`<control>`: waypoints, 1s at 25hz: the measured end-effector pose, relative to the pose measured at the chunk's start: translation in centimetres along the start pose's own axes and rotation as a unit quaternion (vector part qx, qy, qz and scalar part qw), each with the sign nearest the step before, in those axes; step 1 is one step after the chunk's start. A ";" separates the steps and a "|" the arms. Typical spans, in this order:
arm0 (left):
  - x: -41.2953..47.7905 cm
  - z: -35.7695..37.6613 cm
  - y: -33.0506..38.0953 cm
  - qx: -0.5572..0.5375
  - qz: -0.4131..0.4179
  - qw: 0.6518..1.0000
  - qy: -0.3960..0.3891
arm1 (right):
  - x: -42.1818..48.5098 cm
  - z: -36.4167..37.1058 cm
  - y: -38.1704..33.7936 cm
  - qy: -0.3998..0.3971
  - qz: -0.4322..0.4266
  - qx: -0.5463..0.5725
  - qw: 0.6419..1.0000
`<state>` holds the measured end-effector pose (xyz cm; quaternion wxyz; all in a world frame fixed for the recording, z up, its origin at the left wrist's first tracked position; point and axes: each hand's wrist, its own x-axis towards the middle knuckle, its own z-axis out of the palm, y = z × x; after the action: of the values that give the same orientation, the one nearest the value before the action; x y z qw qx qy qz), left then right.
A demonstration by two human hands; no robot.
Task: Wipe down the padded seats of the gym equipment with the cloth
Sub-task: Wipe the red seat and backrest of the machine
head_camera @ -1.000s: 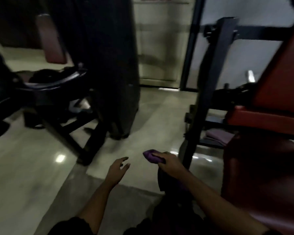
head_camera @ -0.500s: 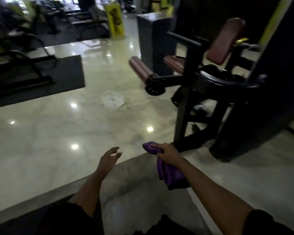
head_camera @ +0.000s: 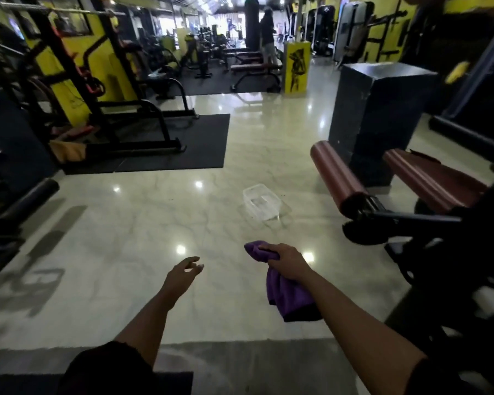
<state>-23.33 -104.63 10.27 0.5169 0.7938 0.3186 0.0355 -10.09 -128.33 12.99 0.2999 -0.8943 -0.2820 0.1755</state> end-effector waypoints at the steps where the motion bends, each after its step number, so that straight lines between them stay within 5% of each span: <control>1: 2.7 -0.3 1.2 -0.009 -0.003 1.000 0.008 | 3.1 -1.0 -0.1 -0.002 -0.008 -0.005 1.000; 10: 28.2 -4.2 10.1 -0.055 0.020 0.998 0.037 | 30.7 -6.0 -2.5 0.011 -0.046 0.012 0.999; 25: 72.8 -13.3 21.6 0.010 0.072 0.996 -0.046 | 74.4 -11.5 -4.1 0.081 0.035 0.009 0.996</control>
<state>39.49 -60.23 14.77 0.5188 0.8209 0.2365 0.0328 51.76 -85.29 13.53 0.3232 -0.9123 -0.2239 0.1149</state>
